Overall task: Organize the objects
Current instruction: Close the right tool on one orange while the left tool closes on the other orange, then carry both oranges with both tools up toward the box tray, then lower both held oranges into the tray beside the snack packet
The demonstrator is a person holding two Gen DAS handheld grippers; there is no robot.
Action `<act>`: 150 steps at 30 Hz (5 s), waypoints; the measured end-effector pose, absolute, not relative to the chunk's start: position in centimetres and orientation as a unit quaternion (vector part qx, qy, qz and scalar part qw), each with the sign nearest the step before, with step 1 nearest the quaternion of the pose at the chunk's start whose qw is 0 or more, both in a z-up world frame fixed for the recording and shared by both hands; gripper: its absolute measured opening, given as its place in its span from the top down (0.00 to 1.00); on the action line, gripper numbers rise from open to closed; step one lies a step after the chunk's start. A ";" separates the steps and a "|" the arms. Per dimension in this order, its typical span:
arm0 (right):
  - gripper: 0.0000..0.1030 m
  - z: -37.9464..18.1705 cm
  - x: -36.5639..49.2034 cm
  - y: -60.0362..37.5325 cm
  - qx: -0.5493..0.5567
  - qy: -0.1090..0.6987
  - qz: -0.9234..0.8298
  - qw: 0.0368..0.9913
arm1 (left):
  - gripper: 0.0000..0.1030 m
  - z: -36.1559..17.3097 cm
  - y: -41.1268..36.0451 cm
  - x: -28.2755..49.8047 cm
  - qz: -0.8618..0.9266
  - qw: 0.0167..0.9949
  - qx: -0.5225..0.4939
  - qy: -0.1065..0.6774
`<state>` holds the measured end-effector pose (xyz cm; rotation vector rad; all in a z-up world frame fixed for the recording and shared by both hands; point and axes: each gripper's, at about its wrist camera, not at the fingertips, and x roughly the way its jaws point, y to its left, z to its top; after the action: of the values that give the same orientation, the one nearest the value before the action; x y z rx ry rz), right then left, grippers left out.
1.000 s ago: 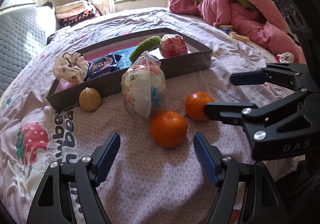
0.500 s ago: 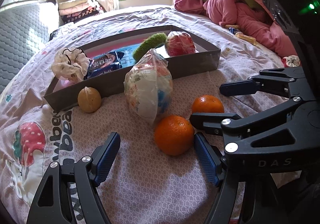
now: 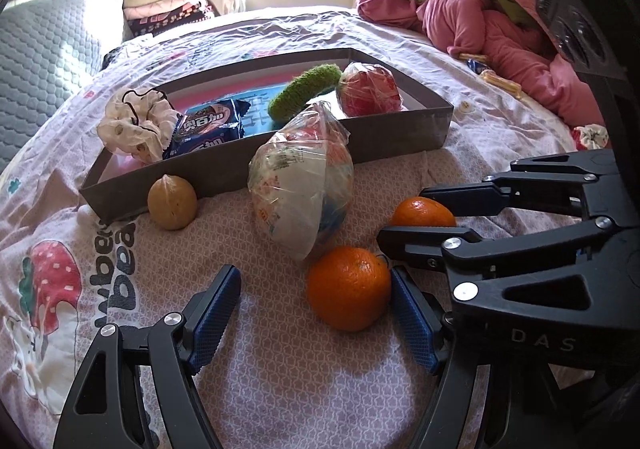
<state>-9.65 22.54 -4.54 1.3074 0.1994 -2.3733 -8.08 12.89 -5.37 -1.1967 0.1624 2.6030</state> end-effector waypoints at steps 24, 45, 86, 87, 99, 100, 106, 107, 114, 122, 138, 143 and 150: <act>0.64 -1.8 -9.7 26.0 0.429 0.017 -0.883 0.190 | 0.62 -3.0 14.1 -6.4 0.898 0.190 -0.394 0.038; 0.64 2.2 -10.0 25.6 0.358 -0.022 -0.913 0.194 | 0.62 2.1 9.6 -6.8 0.929 0.155 -0.336 0.008; 0.64 5.3 -11.6 20.4 0.301 -0.050 -0.929 0.210 | 0.62 5.3 2.3 -11.4 0.952 0.066 -0.295 -0.048; 0.64 5.4 -11.7 20.3 0.300 -0.051 -0.929 0.211 | 0.62 5.4 2.0 -11.5 0.953 0.063 -0.293 -0.049; 0.64 6.2 -12.7 19.6 0.290 -0.061 -0.930 0.216 | 0.62 5.7 -1.3 -13.6 0.956 0.027 -0.282 -0.071; 0.64 6.2 -12.8 19.6 0.289 -0.062 -0.931 0.216 | 0.62 5.6 -1.5 -13.8 0.956 0.023 -0.283 -0.073; 0.64 6.6 -13.4 19.4 0.289 -0.060 -0.930 0.217 | 0.62 5.2 -2.4 -14.8 0.954 0.015 -0.288 -0.082; 0.64 6.7 -13.6 19.3 0.289 -0.058 -0.931 0.217 | 0.62 5.1 -2.5 -15.0 0.953 0.016 -0.290 -0.082; 0.64 7.2 -14.7 19.7 0.291 -0.052 -0.932 0.210 | 0.62 4.6 -3.8 -16.2 0.951 0.002 -0.297 -0.089; 0.64 7.0 -16.2 20.2 0.297 -0.049 -0.932 0.201 | 0.62 3.7 -3.5 -17.2 0.949 -0.001 -0.303 -0.085; 0.64 3.3 -16.9 18.9 0.340 -0.025 -0.918 0.202 | 0.62 1.8 -1.1 -17.6 0.942 0.014 -0.331 -0.060; 0.64 2.0 -16.7 18.3 0.354 -0.013 -0.913 0.201 | 0.62 1.0 -0.3 -17.8 0.937 0.022 -0.344 -0.048; 0.64 1.2 -16.8 17.8 0.365 -0.003 -0.909 0.203 | 0.62 0.4 0.5 -18.0 0.933 0.025 -0.356 -0.043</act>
<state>-16.77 17.77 1.23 1.0180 -0.0090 -2.5365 -18.00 0.48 0.38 -1.0997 -0.1320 2.8857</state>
